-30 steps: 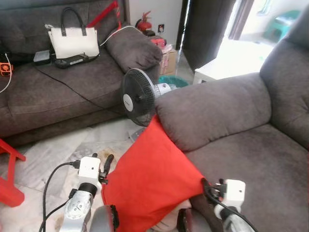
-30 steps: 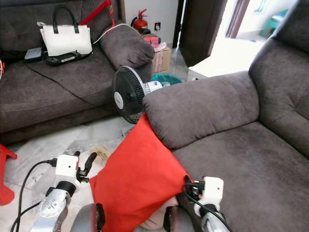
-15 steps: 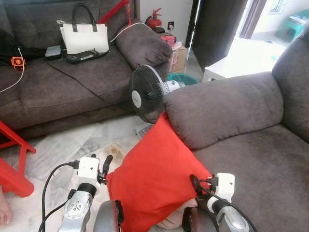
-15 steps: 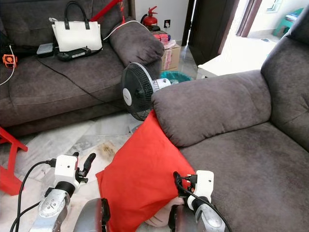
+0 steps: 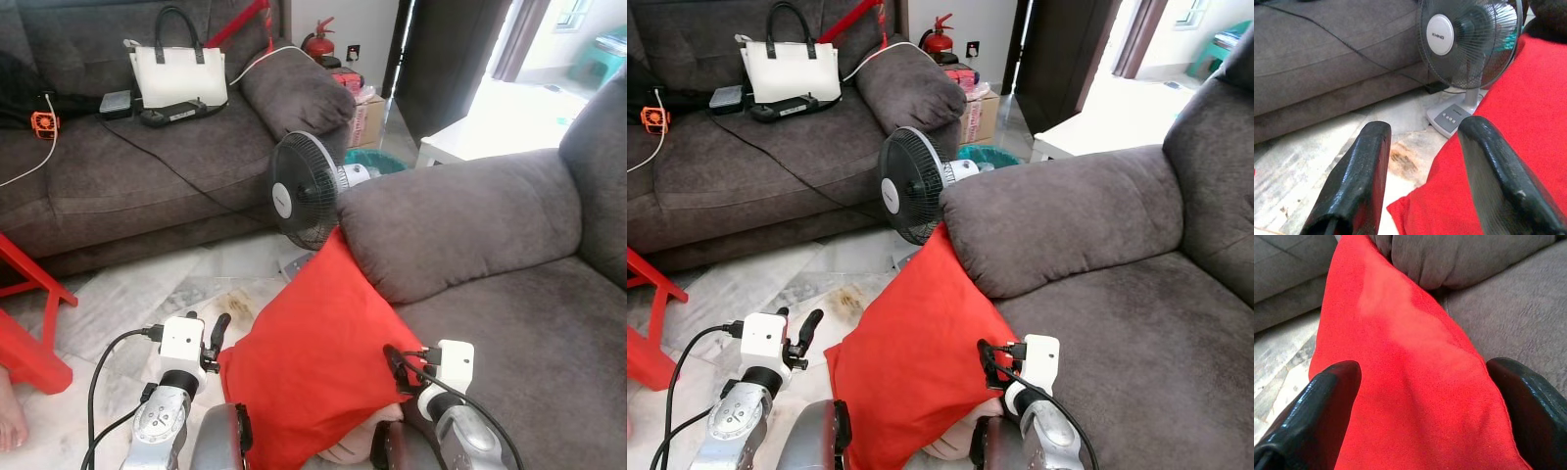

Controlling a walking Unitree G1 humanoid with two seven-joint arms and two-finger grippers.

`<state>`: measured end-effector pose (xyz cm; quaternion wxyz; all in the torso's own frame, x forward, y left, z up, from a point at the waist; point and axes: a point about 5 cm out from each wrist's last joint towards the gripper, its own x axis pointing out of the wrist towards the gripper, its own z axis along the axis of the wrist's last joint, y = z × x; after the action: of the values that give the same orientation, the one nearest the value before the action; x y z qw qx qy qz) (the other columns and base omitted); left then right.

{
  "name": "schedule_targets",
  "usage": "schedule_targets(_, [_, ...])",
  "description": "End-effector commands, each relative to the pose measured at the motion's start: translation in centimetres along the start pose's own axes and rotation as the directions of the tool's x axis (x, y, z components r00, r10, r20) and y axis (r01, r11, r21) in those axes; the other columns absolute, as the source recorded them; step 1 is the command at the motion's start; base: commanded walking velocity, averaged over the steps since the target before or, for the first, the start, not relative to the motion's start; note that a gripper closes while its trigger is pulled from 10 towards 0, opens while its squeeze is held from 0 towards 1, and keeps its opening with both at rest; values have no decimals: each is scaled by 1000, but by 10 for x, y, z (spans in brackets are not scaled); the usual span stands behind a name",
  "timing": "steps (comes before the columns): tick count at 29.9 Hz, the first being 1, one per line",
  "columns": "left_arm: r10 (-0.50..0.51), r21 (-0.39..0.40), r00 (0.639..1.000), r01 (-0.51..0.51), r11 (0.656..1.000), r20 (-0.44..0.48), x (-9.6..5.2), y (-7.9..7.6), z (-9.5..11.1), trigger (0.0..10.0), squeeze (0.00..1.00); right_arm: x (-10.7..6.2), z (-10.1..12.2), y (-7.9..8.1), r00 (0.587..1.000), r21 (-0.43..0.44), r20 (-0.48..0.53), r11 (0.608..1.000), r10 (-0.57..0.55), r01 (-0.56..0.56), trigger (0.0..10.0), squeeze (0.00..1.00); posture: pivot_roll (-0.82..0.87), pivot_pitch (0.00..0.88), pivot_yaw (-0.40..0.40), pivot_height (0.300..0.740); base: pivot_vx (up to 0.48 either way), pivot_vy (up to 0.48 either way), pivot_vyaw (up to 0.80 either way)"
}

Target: Move the pillow to the sofa from floor

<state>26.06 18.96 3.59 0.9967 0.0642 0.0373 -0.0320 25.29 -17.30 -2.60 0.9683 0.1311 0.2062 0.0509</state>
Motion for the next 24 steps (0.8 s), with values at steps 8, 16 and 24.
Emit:
schedule_targets(8, [-3, -7, 1000, 3, 1000, -17, -2, -6, -2, 10000, 0, 0, -4, -3, 998, -8, -60, 1000, 13, -14, 10000, 0, 119, 32, -87, 571, 0, 0, 0])
schedule_targets(16, [3, -15, 1000, -3, 1000, -25, -5, -8, -4, 10000, 0, -1, -5, -3, 998, -17, -57, 999, 26, -27, 10000, 0, 125, 46, -100, 571, 0, 0, 0])
schedule_targets(24, [6, -16, 999, -7, 1000, -37, -6, -7, -6, 10000, 0, -3, -8, -1, 996, -19, -62, 997, 70, -71, 0, 0, 125, 53, -103, 571, 0, 0, 0])
